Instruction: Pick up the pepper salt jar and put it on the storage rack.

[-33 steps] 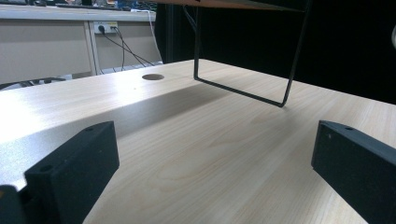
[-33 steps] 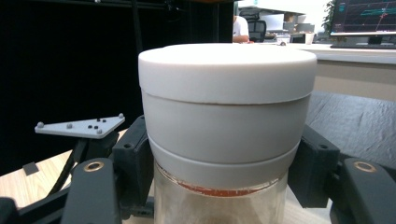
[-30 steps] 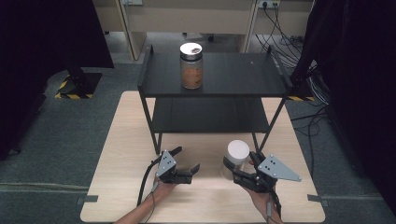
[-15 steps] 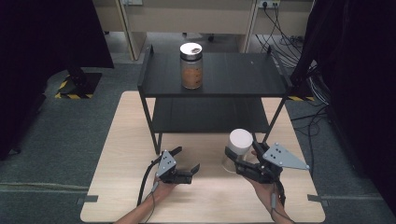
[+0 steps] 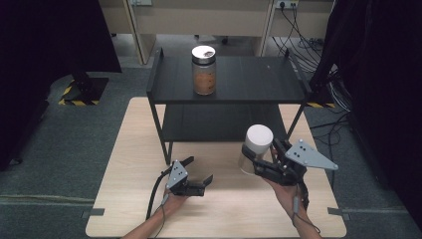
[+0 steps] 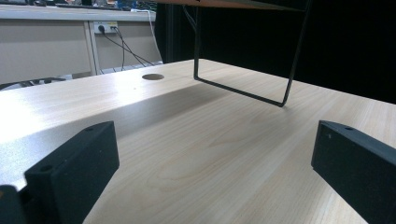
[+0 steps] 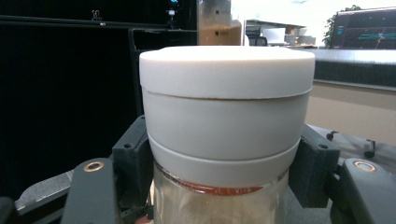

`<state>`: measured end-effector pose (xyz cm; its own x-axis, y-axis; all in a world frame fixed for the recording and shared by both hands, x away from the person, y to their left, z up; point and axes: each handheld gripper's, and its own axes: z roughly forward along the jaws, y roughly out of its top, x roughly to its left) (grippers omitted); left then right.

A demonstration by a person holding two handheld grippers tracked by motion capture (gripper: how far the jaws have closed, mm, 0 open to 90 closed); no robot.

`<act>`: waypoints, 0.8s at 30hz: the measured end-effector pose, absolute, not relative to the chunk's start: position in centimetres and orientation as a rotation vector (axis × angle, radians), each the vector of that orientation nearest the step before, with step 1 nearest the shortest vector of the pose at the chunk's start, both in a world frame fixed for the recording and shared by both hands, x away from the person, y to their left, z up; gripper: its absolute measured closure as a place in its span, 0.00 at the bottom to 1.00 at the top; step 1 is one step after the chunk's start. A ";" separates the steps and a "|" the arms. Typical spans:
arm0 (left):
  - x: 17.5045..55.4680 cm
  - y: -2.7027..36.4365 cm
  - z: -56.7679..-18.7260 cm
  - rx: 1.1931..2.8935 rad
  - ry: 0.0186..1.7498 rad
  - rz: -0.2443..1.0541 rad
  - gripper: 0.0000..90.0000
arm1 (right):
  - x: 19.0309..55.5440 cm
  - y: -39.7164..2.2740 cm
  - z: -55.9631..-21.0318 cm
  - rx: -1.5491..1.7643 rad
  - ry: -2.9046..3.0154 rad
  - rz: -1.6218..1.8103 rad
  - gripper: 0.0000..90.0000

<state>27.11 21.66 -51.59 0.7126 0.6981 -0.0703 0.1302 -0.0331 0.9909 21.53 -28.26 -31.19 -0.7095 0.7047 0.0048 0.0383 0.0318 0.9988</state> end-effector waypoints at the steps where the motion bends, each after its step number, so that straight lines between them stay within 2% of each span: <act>1: 27.1 21.7 -51.6 1.565 0.697 0.521 0.00 | 21.6 -28.2 -30.8 0.751 1.812 1.726 0.40; 24: 27.1 21.7 -51.6 1.565 0.697 0.520 0.00 | 24.6 -26.7 -21.3 0.695 1.828 1.756 0.40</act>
